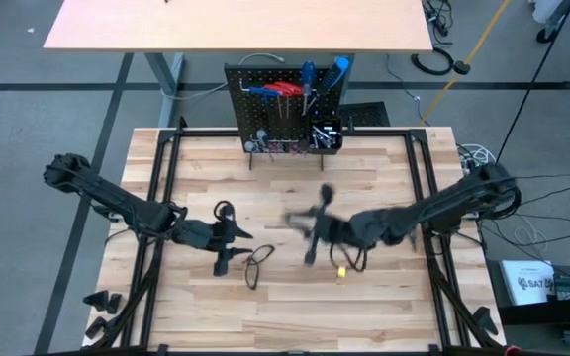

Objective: Hang tools onto peg board
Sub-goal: Put the extension bar into the black bin on the peg board

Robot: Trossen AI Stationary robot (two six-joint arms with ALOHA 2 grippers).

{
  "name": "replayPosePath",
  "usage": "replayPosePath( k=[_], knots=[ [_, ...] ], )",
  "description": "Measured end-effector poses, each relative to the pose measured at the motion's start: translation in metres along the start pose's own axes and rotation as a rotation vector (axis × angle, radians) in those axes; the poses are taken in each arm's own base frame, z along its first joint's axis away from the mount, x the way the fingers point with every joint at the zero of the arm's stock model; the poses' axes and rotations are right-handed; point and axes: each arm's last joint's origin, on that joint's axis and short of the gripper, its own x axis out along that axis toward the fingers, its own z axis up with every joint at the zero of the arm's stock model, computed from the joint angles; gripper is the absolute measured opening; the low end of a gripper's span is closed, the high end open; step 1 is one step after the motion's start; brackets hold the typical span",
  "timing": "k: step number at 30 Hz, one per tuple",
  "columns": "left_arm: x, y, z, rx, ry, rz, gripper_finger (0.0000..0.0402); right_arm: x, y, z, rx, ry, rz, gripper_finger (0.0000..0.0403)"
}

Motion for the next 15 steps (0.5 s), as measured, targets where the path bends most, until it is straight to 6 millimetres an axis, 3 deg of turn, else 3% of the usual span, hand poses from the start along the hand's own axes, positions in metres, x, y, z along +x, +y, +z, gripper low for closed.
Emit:
replayPosePath(
  k=[3,9,15],
  knots=[
    [-0.004,-0.001,-0.004,-0.027,0.009,0.105,0.0171,-0.009,-0.037,0.012,-0.005,0.069,-0.205,0.0029],
    [-0.008,-0.005,-0.011,-0.022,-0.075,0.306,0.0172,-0.012,-0.113,0.020,0.118,0.109,-0.411,0.0029],
    [-0.006,-0.009,-0.020,-0.025,-0.137,0.287,0.0173,-0.008,-0.157,0.006,0.197,0.175,-0.553,0.0029]
  ],
)
